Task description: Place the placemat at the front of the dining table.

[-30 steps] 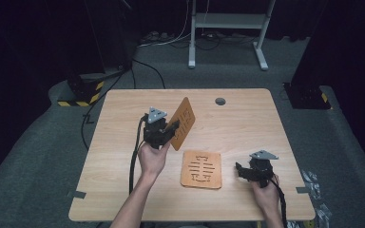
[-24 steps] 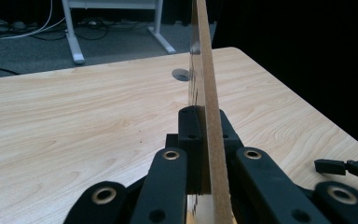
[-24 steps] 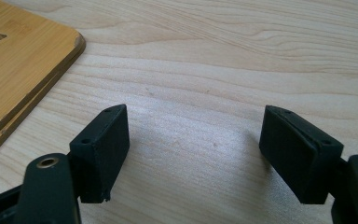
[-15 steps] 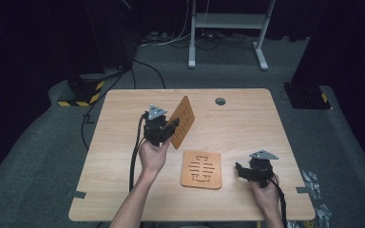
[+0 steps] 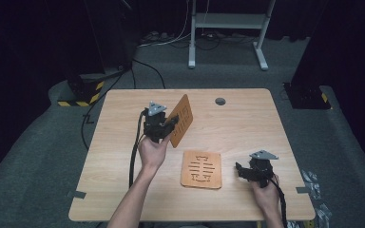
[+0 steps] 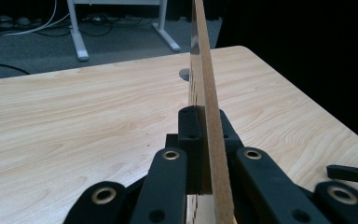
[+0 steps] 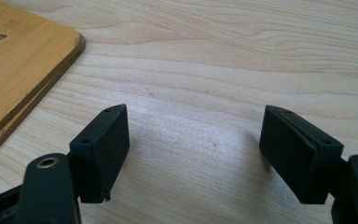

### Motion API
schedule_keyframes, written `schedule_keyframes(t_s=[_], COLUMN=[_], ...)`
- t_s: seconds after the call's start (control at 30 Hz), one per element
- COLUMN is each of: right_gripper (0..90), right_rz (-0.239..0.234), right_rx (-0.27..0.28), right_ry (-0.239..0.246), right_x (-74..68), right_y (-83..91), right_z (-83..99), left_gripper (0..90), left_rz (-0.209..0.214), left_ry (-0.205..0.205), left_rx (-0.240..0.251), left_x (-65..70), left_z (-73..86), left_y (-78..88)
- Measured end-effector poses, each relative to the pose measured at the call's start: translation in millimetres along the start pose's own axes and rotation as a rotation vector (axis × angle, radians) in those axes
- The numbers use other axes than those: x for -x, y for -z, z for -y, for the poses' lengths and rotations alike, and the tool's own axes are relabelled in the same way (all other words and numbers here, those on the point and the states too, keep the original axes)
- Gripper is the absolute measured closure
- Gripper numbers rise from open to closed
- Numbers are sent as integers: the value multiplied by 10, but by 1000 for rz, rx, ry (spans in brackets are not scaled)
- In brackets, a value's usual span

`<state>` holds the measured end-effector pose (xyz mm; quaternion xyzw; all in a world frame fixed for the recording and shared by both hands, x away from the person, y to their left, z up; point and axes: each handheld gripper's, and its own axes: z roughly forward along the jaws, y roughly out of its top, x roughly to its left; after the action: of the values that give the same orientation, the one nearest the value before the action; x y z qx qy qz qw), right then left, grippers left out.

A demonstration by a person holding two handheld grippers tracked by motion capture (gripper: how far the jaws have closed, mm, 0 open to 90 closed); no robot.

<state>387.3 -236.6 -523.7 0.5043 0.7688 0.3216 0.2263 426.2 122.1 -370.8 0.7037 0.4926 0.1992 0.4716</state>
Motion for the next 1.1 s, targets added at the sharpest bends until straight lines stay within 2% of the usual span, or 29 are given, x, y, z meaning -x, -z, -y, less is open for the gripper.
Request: schedule_keyframes(t_s=[0.13,0.2,0.5,0.77,0.83,1.1], right_gripper=[241,241,240,240,241,240], right_rz=[0,0,-1,-1,-1,-1], right_rx=[0,0,0,0,-1,0], right_ry=[0,0,0,0,-3,-1], right_x=[0,0,-1,-1,-3,-1], right_y=[0,0,0,1,1,1], right_z=[0,0,0,0,-1,0], left_gripper=[859,860,860,860,860,860], left_rz=[-6,-9,-32,-47,-49,-59], left_ry=[-1,13,6,26,15,34], left_rx=[-8,-13,-26,-26,-36,-31], left_x=[-21,-36,-68,-94,-108,-148], left_z=[-3,-11,3,0,3,1], left_y=[-43,-79,-206,-347,-355,-422])
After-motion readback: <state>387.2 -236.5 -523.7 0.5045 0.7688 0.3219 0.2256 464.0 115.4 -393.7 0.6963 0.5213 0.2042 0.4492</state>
